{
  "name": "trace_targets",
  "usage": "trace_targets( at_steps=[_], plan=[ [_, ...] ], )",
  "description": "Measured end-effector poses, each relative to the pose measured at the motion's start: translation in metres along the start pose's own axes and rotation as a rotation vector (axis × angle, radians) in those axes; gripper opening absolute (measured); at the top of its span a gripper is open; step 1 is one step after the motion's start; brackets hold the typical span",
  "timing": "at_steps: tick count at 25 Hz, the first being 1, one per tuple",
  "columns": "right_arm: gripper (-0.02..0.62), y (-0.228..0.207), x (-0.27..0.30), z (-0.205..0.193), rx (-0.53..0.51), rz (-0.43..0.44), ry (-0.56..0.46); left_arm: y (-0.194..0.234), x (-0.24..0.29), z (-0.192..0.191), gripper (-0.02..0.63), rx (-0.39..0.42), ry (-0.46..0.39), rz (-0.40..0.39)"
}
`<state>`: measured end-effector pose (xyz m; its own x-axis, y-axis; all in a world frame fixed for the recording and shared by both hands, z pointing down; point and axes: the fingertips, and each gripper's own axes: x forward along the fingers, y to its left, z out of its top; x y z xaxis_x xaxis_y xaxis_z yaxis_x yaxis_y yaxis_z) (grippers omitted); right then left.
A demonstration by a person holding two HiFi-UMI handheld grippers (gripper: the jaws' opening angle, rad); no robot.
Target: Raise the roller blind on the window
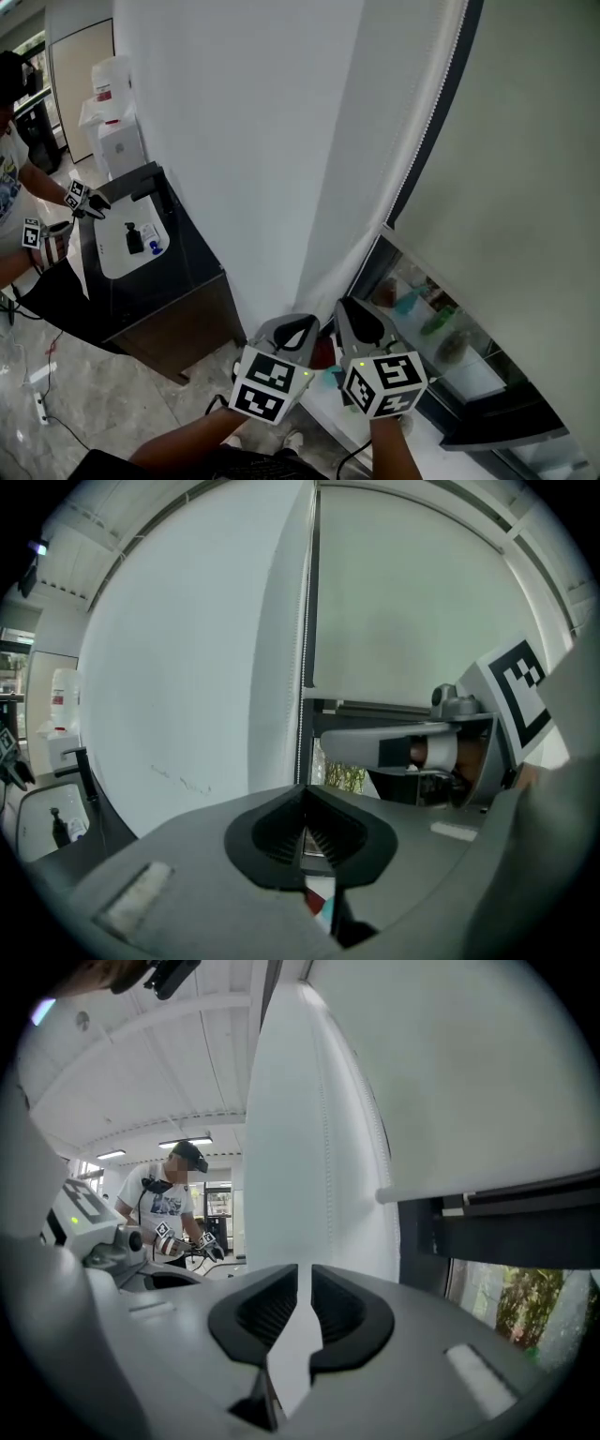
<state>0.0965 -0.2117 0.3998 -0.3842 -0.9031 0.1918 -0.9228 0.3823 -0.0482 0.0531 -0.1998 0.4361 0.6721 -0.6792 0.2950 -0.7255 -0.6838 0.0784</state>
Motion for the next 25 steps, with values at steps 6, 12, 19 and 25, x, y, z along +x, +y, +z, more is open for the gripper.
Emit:
trace_targets(
  at_steps=[6,12,19,25],
  plan=[
    [0.046,-0.012,0.024,0.023,-0.038,0.087,-0.029,0.003,0.006,0.01,0.005,-0.006,-0.016,0.052],
    [0.063,-0.021,0.044,0.044,-0.067,0.167,-0.051,0.006,0.006,0.019,0.005,-0.018,-0.025,0.099],
    [0.069,-0.022,0.057,0.049,-0.104,0.249,-0.045,0.007,0.005,0.03,0.005,-0.035,-0.063,0.128],
    [0.049,-0.016,0.06,0.045,-0.155,0.286,-0.05,0.007,-0.002,0.041,0.005,-0.036,-0.095,0.114]
  ],
)
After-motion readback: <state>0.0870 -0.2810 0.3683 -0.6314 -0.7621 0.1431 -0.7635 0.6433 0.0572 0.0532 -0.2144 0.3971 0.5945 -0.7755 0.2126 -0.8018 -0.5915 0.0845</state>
